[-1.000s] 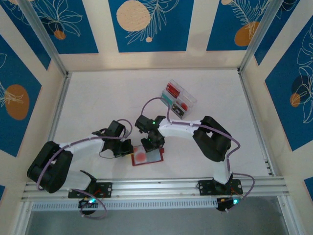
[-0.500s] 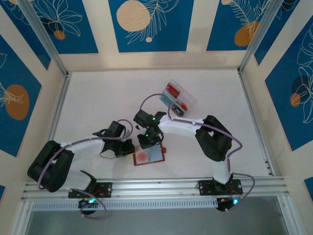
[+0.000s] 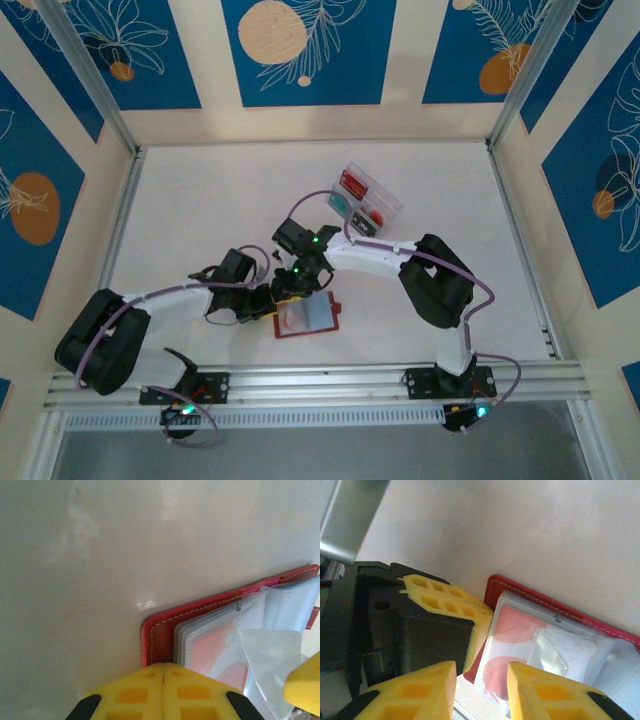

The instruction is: Put the credit cards into the card holder

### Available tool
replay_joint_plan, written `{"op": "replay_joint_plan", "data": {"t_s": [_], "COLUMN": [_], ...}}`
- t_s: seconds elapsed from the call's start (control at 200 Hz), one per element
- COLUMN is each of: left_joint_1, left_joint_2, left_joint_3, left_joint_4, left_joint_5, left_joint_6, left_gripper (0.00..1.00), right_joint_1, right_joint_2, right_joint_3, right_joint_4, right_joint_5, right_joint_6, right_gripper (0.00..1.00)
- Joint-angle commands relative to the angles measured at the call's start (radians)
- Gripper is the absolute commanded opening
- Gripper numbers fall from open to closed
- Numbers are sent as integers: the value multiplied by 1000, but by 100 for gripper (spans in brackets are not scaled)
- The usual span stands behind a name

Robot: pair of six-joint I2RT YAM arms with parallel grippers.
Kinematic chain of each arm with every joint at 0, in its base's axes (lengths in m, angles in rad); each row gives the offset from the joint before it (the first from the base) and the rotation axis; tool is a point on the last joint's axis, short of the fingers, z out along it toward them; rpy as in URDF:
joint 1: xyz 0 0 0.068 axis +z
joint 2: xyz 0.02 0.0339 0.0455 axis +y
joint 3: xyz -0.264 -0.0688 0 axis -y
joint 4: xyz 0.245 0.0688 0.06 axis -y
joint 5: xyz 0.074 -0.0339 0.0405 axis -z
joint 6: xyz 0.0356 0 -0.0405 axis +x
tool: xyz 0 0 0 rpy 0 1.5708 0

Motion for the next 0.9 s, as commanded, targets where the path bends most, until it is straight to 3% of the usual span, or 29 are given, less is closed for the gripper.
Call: {"op": "replay_joint_plan", "data": {"t_s": [0.0, 0.18, 0.405, 0.49, 0.555, 0.645, 0.74, 0.895], "left_joint_1": [-10, 45, 99, 123, 129, 126, 126, 83], "left_joint_2": [-12, -84, -169, -201, -229, -250, -245, -208], "left_joint_3": [-23, -51, -50, -40, -5, 77, 132, 165], "left_joint_4": [-48, -66, -141, -179, -231, -313, -360, -320], "left_joint_5": [17, 39, 37, 43, 26, 13, -3, 15], "left_joint_6": [-22, -46, -27, -8, 27, 97, 134, 121], "left_gripper": [6, 9, 11, 11, 12, 13, 13, 13], "right_joint_1": [9, 2, 1, -10, -42, -70, -57, -55], "right_joint_2": [-30, -70, -76, -102, -119, -120, -110, -135], "right_joint_3": [21, 79, 150, 143, 123, 98, 45, -23], "right_joint_4": [75, 55, -8, -42, -81, -146, -128, -87], "right_joint_5": [-122, -180, -149, -73, -23, 43, 17, 38], "right_joint_6": [13, -16, -46, -61, -64, -83, -84, -65], "right_gripper": [36, 42, 43, 42, 36, 16, 0, 0]}}
